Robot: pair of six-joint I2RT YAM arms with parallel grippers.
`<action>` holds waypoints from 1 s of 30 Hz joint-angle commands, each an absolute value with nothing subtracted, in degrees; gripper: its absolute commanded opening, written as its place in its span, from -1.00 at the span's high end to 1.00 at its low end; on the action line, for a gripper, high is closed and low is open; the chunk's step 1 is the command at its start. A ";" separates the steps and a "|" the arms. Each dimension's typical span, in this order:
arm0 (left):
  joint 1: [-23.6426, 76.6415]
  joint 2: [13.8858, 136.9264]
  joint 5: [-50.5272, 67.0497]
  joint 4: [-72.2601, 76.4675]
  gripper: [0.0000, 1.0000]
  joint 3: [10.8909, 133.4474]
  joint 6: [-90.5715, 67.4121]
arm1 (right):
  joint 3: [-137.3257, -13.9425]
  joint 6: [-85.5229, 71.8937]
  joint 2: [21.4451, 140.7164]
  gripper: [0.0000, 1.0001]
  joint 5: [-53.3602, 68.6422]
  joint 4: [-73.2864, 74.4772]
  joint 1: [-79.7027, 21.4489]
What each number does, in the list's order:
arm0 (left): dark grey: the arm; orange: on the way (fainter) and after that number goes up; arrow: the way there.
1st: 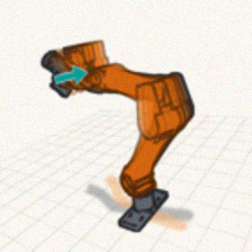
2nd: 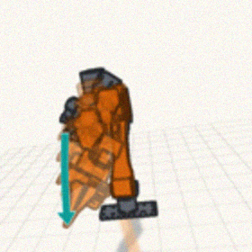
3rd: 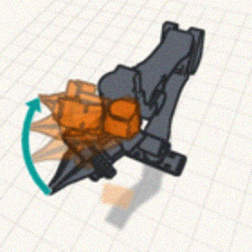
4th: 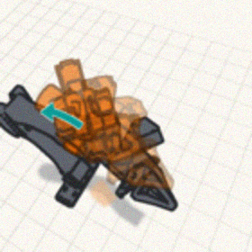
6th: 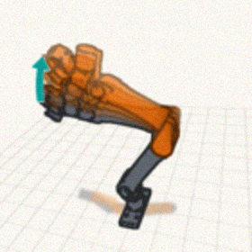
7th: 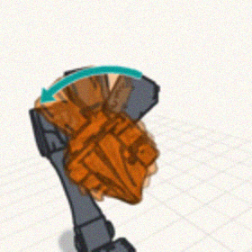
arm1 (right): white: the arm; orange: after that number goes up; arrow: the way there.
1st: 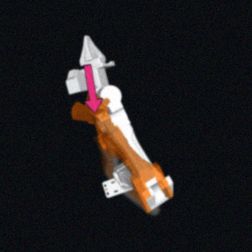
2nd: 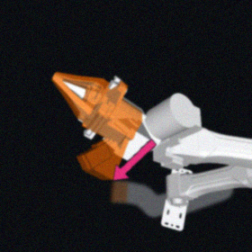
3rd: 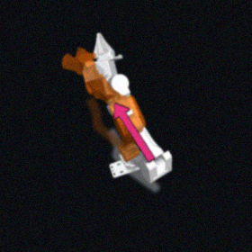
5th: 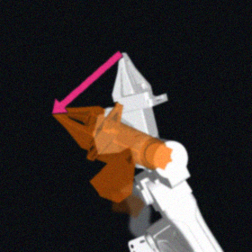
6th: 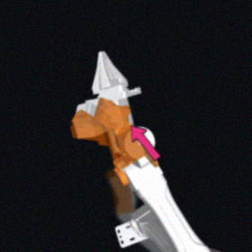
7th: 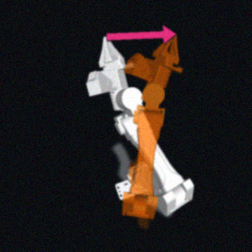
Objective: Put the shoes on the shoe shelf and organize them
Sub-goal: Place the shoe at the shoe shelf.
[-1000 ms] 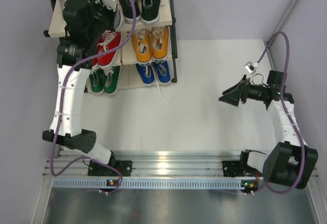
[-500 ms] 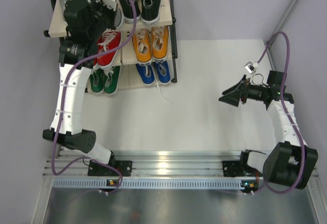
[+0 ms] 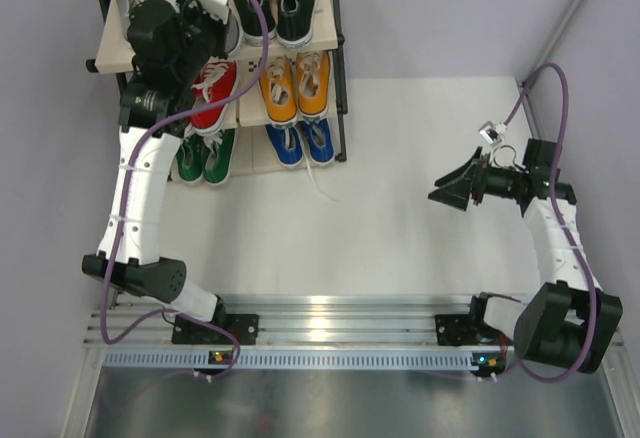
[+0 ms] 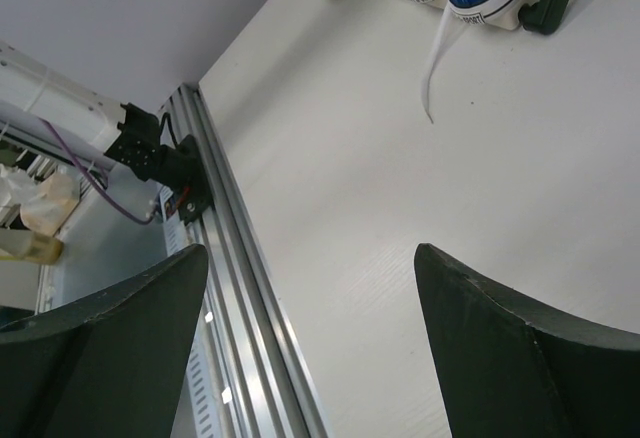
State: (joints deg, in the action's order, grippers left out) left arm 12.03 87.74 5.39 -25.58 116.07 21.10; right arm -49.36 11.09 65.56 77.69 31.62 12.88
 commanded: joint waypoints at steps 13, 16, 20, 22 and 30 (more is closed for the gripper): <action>11.69 89.47 7.21 -18.63 0.96 116.02 22.32 | -49.75 13.18 61.53 -0.69 81.82 31.99 13.53; 11.69 89.47 6.07 -18.55 0.71 115.40 22.24 | -49.75 13.18 61.35 -0.70 82.00 32.08 13.45; 11.69 89.12 4.66 -18.28 0.42 115.40 21.10 | -49.75 13.27 61.08 -0.70 82.35 32.17 13.45; 11.69 89.03 3.70 -18.37 0.35 116.10 20.66 | -49.83 13.18 60.91 -0.70 82.53 32.17 13.54; 11.69 87.45 1.41 -18.37 0.05 117.77 18.02 | -49.83 13.27 60.73 -0.70 82.44 32.26 13.54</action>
State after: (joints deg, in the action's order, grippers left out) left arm 11.92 88.25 3.29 -21.41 115.83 19.44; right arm -49.39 11.44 62.11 80.29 32.69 12.88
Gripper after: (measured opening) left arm 0.470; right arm 0.848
